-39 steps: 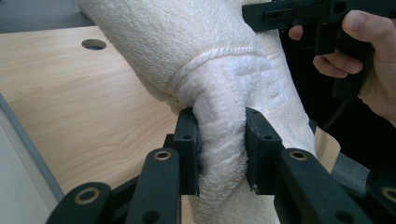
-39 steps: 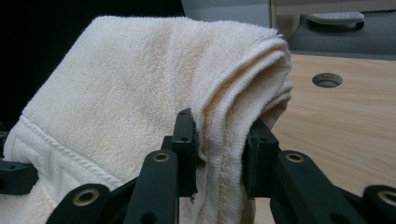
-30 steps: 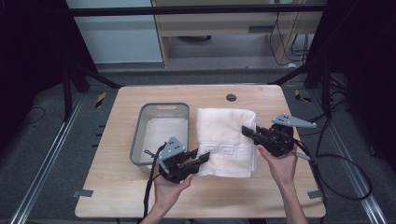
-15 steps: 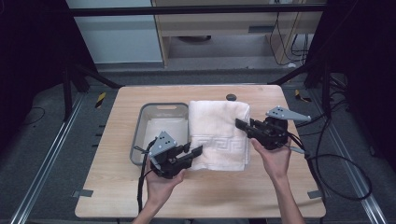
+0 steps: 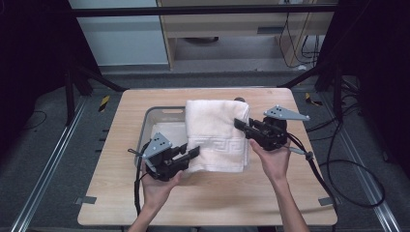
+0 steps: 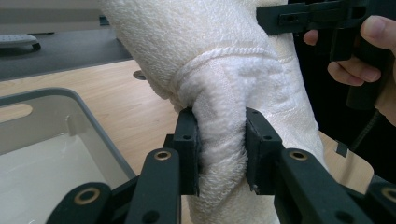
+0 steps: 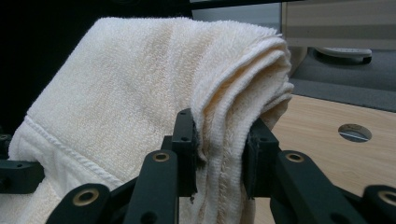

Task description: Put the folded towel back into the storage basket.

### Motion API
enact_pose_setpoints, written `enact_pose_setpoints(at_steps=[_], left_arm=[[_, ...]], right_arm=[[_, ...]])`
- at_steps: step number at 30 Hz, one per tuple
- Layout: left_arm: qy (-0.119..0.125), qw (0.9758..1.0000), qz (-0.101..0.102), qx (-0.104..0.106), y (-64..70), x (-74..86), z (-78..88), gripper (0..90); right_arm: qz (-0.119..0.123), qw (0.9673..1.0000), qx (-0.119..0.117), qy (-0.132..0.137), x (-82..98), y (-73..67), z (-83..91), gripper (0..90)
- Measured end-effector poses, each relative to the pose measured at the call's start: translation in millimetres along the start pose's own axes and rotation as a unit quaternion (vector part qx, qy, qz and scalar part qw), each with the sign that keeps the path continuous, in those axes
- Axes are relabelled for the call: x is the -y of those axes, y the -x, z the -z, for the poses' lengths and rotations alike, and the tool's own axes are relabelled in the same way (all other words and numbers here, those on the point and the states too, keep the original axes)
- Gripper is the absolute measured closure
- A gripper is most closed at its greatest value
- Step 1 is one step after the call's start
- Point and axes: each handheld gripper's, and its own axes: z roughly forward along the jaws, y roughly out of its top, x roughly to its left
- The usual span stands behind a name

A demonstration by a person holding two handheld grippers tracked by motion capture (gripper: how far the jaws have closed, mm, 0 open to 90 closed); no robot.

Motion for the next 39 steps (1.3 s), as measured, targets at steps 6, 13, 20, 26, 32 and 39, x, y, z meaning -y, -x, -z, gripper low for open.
enact_pose_setpoints(at_steps=[6, 13, 20, 26, 32, 39], left_arm=[[-0.001, 1.0000, 0.000, -0.007, -9.2, 1.2, 5.4, 68.9], [-0.003, 0.9999, 0.004, -0.012, -20.0, 1.9, 12.1, 68.8], [0.004, 0.9998, 0.017, -0.011, -31.4, 0.9, 21.6, 68.9], [0.013, 0.9996, 0.022, -0.012, -38.7, -0.5, 29.5, 68.9], [0.016, 0.9994, 0.023, -0.019, -46.2, -4.4, 38.9, 68.9], [0.017, 0.9991, 0.023, -0.031, -55.6, -8.4, 50.9, 68.9]], right_arm=[[0.005, 1.0000, -0.001, -0.003, -1.8, -5.9, -11.6, 70.4], [0.000, 0.9999, -0.010, -0.004, -2.7, -12.0, -25.5, 70.4], [0.007, 0.9999, -0.015, -0.003, -9.5, -19.9, -33.5, 70.5], [0.011, 0.9998, -0.019, 0.000, -15.1, -27.5, -41.3, 70.6], [0.014, 0.9996, -0.023, 0.003, -20.8, -35.9, -49.6, 70.7], [0.016, 0.9994, -0.029, 0.006, -26.5, -46.2, -63.0, 70.7]])
